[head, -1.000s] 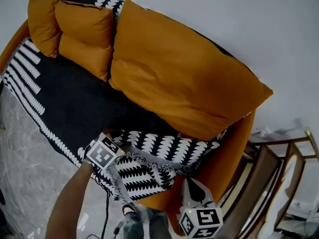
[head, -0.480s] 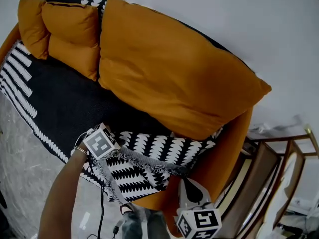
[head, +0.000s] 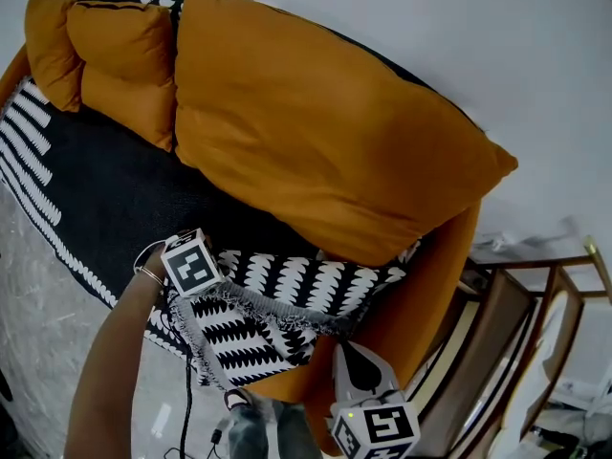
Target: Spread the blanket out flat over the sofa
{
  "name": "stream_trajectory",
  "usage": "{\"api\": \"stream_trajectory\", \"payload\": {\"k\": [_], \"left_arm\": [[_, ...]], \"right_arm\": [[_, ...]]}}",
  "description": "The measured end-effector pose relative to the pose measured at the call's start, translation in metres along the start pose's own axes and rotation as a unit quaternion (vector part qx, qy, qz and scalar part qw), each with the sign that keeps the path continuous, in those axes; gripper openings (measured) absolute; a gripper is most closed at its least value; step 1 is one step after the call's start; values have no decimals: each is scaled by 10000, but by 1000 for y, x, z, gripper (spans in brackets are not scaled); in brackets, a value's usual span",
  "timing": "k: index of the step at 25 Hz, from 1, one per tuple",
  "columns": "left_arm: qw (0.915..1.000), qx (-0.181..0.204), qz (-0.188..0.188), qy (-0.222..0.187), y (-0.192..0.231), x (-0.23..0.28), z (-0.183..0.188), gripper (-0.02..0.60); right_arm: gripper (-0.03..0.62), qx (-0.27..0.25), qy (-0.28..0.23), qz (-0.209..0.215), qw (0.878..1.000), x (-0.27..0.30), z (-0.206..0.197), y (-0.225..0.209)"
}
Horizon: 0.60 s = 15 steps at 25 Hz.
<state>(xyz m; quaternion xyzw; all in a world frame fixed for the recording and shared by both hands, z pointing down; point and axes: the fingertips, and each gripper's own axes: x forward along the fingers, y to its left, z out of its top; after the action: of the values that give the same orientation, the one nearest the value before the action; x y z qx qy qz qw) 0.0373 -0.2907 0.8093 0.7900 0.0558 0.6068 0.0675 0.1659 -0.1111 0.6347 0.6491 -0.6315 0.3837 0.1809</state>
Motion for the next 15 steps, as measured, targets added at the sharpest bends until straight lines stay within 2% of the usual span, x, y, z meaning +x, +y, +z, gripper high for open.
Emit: {"api": "stream_trajectory", "payload": {"k": [3,11,15], "left_arm": [[9998,-102,-167,79,-3,3,-3,207],[9998,-118,2,156,0,3,-1,160],[9998,-150,-2,159,-4,1,0,105]], "right_arm": [[5,9,9,47,10000,0,-3,2],[5,51,-5,72,10000,0,-5,3],[5,45,-16,31,10000,-2,-3,1]]}}
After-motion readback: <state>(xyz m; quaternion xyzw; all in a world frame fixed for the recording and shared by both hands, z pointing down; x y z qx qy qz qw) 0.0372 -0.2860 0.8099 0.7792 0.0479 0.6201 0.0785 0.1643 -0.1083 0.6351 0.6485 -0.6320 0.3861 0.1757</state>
